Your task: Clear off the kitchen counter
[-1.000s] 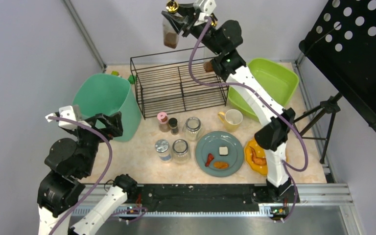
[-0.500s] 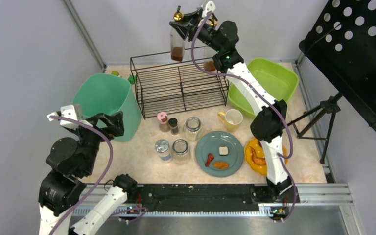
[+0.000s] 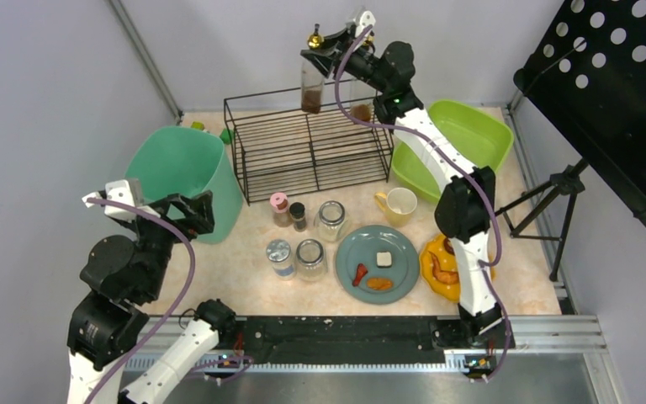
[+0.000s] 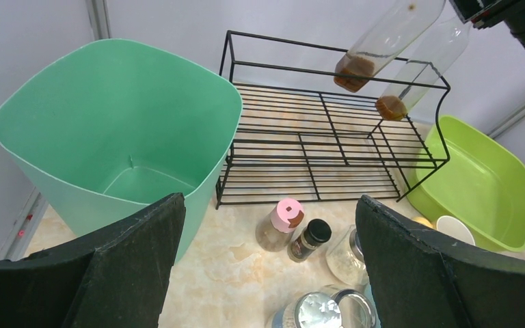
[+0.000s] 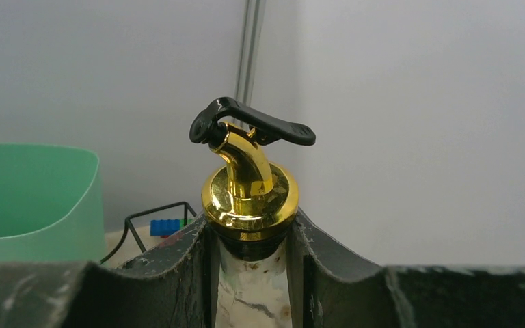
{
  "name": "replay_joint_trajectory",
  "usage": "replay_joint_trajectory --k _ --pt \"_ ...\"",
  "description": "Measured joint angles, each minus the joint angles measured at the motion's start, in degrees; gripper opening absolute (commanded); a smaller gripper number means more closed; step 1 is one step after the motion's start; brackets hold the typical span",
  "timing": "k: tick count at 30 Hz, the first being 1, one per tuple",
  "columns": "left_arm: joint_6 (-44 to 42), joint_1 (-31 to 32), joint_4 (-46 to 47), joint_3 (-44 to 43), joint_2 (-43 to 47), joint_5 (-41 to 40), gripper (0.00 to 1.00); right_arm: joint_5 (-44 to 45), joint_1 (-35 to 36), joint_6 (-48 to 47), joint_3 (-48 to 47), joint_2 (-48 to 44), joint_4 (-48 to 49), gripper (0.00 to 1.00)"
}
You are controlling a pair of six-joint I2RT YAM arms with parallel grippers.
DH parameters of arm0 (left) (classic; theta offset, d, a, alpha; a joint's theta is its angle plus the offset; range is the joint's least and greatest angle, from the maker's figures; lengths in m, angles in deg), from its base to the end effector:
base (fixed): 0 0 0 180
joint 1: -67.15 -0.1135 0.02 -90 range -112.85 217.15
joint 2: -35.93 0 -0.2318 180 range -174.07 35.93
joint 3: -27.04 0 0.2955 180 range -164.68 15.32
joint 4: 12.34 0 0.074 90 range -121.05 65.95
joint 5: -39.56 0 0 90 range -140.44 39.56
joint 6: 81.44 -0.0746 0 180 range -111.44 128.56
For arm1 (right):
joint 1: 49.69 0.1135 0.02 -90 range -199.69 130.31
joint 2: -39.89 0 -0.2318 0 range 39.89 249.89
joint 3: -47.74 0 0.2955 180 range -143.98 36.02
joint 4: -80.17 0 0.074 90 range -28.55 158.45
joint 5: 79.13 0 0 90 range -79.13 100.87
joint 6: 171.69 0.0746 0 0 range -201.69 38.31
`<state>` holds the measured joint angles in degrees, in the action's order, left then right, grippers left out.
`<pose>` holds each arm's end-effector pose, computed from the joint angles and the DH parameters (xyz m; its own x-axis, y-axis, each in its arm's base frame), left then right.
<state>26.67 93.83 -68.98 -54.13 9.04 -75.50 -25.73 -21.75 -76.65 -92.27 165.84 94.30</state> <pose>0.1279 -0.0289 0.4524 -0.0439 -0.2931 -0.9551 0.0157 0.9557 -0.2940 0.4745 0.3020 0.4362 0.3419 0.2612 -0.9027 -0.8738 0.4418 -0.2031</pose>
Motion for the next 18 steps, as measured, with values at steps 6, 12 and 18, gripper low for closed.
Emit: replay_joint_trajectory --k 6,12,18 --pt "0.0 0.0 0.4 0.3 -0.3 0.2 0.99 -1.6 -2.1 0.2 2.8 0.0 0.0 0.0" --pt "0.2 0.0 1.1 0.3 -1.1 0.9 0.99 -3.3 -4.4 3.0 0.3 0.2 -3.1 0.0" --pt "0.7 0.0 1.4 0.4 -2.1 1.9 0.99 -3.0 -5.6 3.8 -3.9 0.3 -8.5 0.0"
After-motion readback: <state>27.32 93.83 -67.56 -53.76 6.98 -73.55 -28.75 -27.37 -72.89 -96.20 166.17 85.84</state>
